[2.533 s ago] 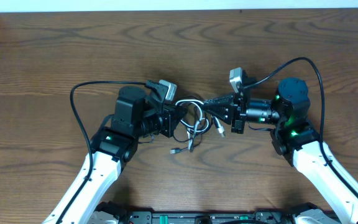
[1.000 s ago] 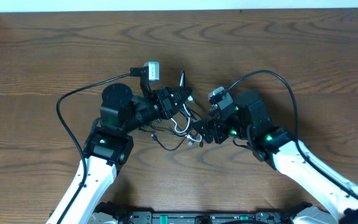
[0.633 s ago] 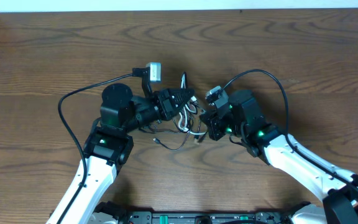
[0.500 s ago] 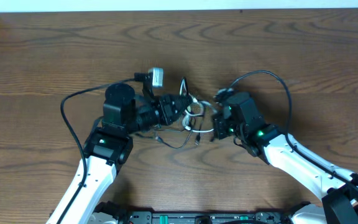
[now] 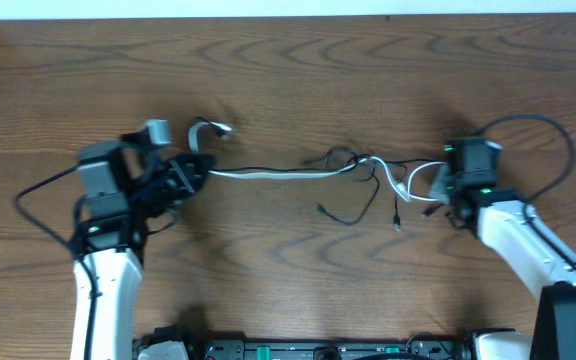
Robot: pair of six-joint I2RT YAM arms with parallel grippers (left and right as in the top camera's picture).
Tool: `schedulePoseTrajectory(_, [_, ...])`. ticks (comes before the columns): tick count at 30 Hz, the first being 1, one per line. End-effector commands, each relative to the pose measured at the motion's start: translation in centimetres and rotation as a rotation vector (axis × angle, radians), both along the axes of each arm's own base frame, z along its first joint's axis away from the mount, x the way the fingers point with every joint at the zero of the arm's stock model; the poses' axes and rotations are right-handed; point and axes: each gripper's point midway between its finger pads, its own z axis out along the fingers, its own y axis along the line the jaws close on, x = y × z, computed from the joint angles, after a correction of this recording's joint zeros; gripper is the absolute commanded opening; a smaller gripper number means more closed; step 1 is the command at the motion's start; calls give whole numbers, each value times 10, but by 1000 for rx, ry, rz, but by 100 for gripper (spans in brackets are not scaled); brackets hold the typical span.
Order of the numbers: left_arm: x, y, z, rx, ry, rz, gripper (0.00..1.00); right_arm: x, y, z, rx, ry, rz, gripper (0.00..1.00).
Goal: Untangle cables
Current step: 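Stretch the white cable by pulling the grippers far apart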
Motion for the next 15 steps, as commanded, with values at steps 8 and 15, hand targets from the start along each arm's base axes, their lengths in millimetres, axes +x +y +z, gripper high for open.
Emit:
schedulePoseTrajectory(8, [2, 108, 5, 67, -27, 331, 7, -24, -111, -5, 117, -8, -352, 1])
schedulePoseTrajectory(15, [3, 115, 4, 72, -22, 363, 7, -49, -155, -7, 195, -36, -576, 1])
